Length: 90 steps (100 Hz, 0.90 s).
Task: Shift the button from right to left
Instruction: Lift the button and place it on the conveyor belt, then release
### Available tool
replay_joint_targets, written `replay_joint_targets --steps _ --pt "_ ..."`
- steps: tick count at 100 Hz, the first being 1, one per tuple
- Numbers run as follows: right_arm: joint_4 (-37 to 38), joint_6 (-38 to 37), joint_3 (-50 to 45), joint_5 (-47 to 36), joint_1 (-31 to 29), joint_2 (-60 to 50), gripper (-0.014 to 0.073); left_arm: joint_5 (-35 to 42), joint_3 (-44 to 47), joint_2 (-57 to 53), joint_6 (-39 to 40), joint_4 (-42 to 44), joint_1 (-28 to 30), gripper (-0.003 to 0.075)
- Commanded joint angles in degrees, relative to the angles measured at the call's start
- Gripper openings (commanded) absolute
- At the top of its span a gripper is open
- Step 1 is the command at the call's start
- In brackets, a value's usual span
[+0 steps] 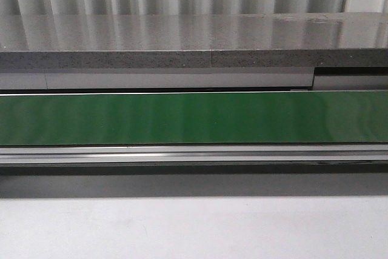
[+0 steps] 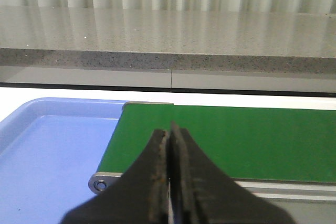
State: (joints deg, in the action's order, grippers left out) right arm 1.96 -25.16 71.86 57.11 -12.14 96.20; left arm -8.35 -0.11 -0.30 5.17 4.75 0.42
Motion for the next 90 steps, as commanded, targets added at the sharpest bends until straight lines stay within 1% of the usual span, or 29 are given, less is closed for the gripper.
replay_joint_targets --steps 1,5,7,10,12,17,24,31,47,56,60,63,67,70,75,77,78,82,90 --pt "0.5 -0.2 1.1 -1.9 0.1 -1.4 0.0055 4.5 1.4 -2.0 0.0 -0.3 0.1 -0.0020" --pt "0.5 -0.2 1.1 -2.2 0.1 -1.4 0.0106 4.5 1.4 -2.0 0.0 -0.3 0.1 -0.0020" --pt "0.5 -0.1 1.1 -2.2 0.1 -1.4 0.0145 4.5 1.4 -2.0 0.0 -0.3 0.1 -0.0020" --pt "0.2 0.3 1.1 -2.2 0.1 -1.4 0.0224 4.5 1.4 -2.0 0.0 -0.3 0.1 -0.0020" --pt "0.0 0.8 1.1 -2.2 0.1 -1.4 0.0259 4.5 1.4 -2.0 0.0 -0.3 0.1 -0.0020" --pt "-0.6 2.0 1.1 -2.0 0.1 -1.4 0.0398 4.5 1.4 -2.0 0.0 -0.3 0.1 -0.0020" --pt "-0.6 3.8 1.1 -1.5 0.4 -1.6 0.0521 4.5 1.4 -2.0 0.0 -0.3 0.1 -0.0020" --pt "-0.6 6.4 1.1 -1.4 1.2 -2.5 0.0567 4.5 1.4 -2.0 0.0 -0.3 0.1 -0.0020" --pt "-0.6 9.4 1.1 -2.9 3.2 -6.5 0.0562 4.5 1.4 -2.0 0.0 -0.3 0.1 -0.0020" --pt "-0.6 14.6 1.1 -2.7 5.7 -9.4 0.0561 4.5 1.4 -2.0 0.0 -0.3 0.1 -0.0020" --pt "-0.6 17.8 1.1 -2.3 6.8 -10.6 0.0549 4.5 1.4 -2.0 0.0 -0.3 0.1 -0.0020" --pt "-0.6 19.9 1.1 -2.0 8.2 -11.8 0.0524 4.5 1.4 -2.0 0.0 -0.3 0.1 -0.0020" --pt "-0.6 23.1 1.1 -1.6 9.6 -12.9 0.0459 4.5 1.4 -2.0 0.0 -0.3 0.1 -0.0020" --pt "-0.6 25.2 1.1 -1.4 11.0 -13.9 0.0402 4.5 1.4 -2.0 0.0 -0.3 0.1 -0.0020" --pt "-0.7 28.0 1.1 -1.0 12.9 -15.4 0.0269 4.5 1.4 -2.0 0.0 -0.3 0.1 -0.0020" --pt "-0.8 28.9 1.1 -0.9 13.6 -16.0 0.0234 4.5 1.4 -2.0 0.0 -0.3 0.1 -0.0020" --pt "-0.8 29.3 1.1 -0.8 13.8 -16.2 0.0200 4.5 1.4 -2.0 0.0 -0.3 0.1 -0.0020" --pt "-0.9 29.7 1.1 -0.9 14.9 -17.4 0.0102 4.5 1.4 -2.0 0.0 -0.3 0.1 -0.0020" --pt "-1.0 29.7 1.0 -0.7 16.5 -19.6 -0.0047 4.5 1.4 -2.0 0.0 -0.3 0.1 -0.0020"
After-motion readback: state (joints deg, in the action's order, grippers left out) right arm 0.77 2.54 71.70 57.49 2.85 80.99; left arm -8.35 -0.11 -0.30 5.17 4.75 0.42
